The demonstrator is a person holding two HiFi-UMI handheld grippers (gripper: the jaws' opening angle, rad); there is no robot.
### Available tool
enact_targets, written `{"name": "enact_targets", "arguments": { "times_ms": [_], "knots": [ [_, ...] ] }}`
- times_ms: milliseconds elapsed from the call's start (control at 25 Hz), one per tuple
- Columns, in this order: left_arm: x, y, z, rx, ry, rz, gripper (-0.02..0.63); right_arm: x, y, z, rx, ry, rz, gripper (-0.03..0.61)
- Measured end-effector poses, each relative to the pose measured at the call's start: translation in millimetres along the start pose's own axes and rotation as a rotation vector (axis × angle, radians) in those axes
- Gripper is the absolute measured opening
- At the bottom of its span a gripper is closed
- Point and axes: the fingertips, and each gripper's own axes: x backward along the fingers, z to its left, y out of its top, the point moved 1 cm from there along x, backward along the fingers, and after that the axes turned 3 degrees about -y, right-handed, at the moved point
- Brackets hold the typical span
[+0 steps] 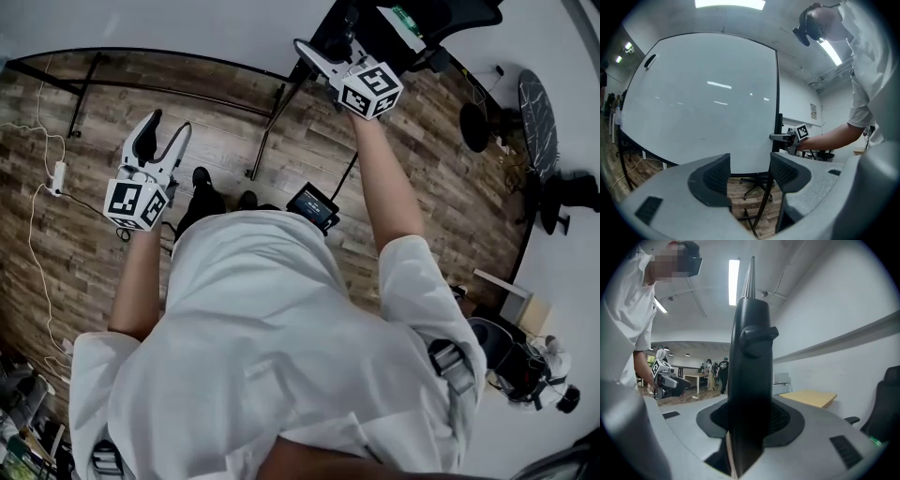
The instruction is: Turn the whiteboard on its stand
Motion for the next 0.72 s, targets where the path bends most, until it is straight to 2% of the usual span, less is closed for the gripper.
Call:
{"name": "enact_targets", "arguments": {
  "times_ms": [240, 720],
  "knots": [
    [-12.3, 6.0, -7.4, -0.001, -0.033, -0.005, 0.256, 9.4, 0.3, -5.6, -0.007, -0.013, 0.011, 0.163],
    [-33.6, -6.1, -24.0, 0.017, -0.1, 0.022, 0.256, 41.1, -6.1, -23.8, -0.026, -0.071, 0.006, 0.179]
  ]
}}
